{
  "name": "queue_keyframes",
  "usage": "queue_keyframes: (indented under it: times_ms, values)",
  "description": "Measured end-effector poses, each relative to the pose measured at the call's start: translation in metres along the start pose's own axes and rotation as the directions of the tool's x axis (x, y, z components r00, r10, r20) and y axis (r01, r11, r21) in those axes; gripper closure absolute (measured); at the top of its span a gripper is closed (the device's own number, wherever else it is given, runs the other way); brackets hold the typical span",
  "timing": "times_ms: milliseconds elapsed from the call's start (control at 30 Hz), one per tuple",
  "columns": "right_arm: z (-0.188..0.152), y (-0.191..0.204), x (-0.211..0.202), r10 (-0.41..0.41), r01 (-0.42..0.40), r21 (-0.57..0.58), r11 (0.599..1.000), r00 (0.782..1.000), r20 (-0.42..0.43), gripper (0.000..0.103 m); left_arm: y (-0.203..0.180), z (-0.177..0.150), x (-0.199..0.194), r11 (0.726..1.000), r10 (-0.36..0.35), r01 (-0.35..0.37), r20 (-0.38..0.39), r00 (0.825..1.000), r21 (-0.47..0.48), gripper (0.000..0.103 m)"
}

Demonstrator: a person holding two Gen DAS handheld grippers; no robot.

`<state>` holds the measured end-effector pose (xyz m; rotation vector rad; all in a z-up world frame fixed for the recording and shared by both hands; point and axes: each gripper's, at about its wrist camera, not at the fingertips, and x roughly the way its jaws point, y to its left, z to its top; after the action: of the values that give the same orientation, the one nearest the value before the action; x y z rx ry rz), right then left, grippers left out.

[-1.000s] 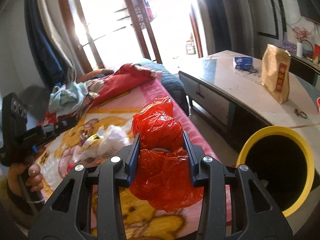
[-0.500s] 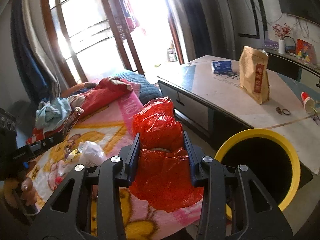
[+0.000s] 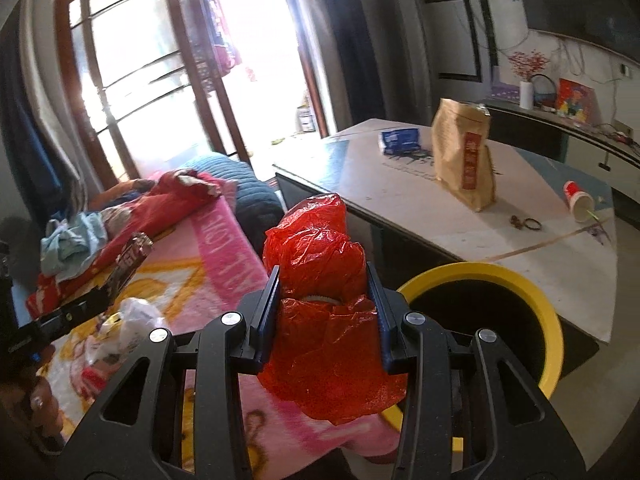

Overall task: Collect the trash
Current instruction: 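Hold the wrapper and red bag with both tools above the bin opening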

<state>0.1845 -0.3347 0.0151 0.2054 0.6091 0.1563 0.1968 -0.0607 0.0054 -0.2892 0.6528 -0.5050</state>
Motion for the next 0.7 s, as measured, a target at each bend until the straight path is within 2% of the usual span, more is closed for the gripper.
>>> queue_keyframes:
  times_ms: [333, 700]
  values:
    - [0.000, -0.043, 0.000, -0.099, 0.100, 0.086, 0.991, 0.995, -0.013, 0.071, -0.034, -0.008, 0.030, 0.997, -0.050, 0.053, -0.053, 0.997, 0.061, 0.090]
    - [-0.001, -0.091, -0.001, -0.181, 0.182, 0.170, 0.968, 0.983, -0.025, 0.071, -0.063, -0.019, 0.064, 0.990, -0.068, 0.080, -0.109, 0.992, 0.113, 0.090]
